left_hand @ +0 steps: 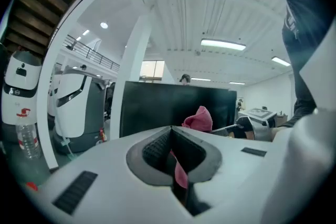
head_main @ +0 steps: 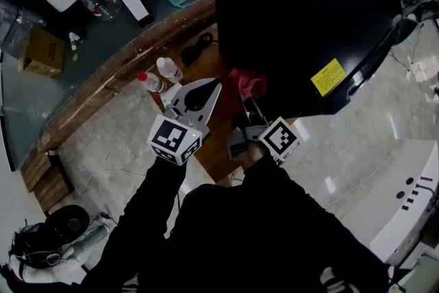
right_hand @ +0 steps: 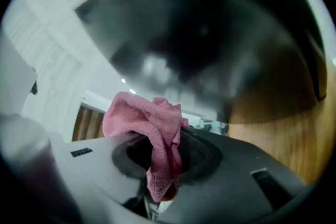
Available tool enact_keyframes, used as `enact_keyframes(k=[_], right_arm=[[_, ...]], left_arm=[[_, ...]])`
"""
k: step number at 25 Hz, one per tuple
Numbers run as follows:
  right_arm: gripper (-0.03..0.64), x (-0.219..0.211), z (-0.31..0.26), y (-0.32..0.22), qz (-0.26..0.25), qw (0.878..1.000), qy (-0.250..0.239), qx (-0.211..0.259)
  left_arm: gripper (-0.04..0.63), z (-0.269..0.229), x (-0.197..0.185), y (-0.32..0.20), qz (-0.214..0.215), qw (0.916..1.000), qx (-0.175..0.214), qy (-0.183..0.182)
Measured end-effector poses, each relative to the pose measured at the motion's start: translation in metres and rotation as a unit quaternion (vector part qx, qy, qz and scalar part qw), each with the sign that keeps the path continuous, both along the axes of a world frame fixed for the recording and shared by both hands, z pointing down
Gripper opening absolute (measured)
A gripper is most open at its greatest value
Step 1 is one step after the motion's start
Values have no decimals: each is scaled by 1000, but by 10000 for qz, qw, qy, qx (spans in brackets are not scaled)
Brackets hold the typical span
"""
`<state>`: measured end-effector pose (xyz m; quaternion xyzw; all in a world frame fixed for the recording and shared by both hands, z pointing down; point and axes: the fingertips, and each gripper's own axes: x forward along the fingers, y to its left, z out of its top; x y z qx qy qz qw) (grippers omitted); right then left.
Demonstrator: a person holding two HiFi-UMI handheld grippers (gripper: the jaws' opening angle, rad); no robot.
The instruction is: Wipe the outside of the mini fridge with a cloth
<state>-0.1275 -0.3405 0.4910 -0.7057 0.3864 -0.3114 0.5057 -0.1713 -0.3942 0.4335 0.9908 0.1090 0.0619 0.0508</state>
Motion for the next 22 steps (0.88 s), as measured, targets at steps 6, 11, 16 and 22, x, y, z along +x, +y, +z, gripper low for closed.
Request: enact_keyframes(k=[6,11,16,22], right_arm=[[97,8,-64,56,496,9982,253,236],[97,23,-77,86,692,9963,145,488],[97,27,-67,90,702,9953,-110,665],[97,30,-34,80,700,9948,-356,646]], left_arm=[[5,-70,9,52,556,9962,130,656],[6,-85,22,80,788,9936,113,801],[5,-73,31,92,840,9945,82,618],[5,-37,36,84,786,9963,19,347]])
